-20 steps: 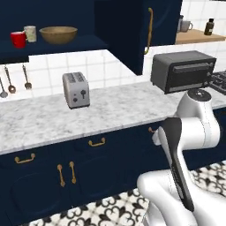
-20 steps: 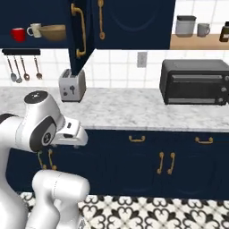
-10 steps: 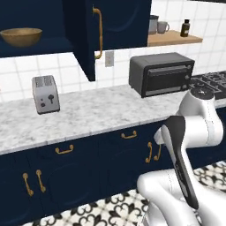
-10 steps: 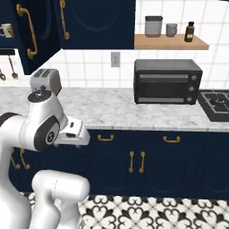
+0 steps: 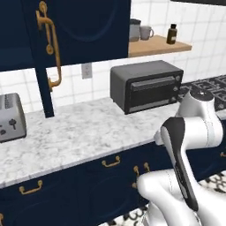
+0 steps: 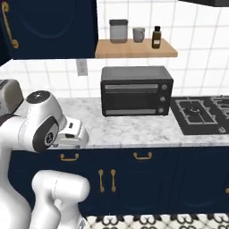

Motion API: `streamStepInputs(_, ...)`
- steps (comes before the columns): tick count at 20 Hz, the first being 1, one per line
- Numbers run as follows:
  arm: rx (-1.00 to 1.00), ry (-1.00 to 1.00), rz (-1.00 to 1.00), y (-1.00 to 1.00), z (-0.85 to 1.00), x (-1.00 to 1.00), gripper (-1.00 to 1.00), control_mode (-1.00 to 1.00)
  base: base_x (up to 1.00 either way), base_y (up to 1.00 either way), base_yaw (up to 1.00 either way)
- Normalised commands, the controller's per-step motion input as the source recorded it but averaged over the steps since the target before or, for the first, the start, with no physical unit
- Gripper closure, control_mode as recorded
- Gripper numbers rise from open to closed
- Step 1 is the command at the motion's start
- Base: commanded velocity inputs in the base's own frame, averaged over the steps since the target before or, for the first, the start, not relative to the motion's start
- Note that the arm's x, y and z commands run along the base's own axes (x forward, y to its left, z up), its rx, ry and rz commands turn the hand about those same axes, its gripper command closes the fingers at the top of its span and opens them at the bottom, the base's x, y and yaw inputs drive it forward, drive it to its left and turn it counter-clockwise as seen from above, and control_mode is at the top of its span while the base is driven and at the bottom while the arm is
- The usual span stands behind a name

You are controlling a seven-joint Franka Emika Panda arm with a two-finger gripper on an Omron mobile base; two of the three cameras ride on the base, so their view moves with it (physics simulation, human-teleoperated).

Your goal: Gather all objects into one cabinet and sort the glasses and bowls to opposite sides.

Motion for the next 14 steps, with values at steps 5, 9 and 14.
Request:
streamStepInputs(5,0.00,0.00,0.00,0.00,0.00,0.00,-1.00,1.00,0.67,0.10,-0.21)
streamStepInputs(9,0.00,0.00,0.00,0.00,0.00,0.00,-1.00,1.00,0.00,0.00,0.00)
streamStepInputs(14,0.00,0.00,0.00,0.00,0.00,0.00,-1.00,1.00,0.40,-0.44,-0.03)
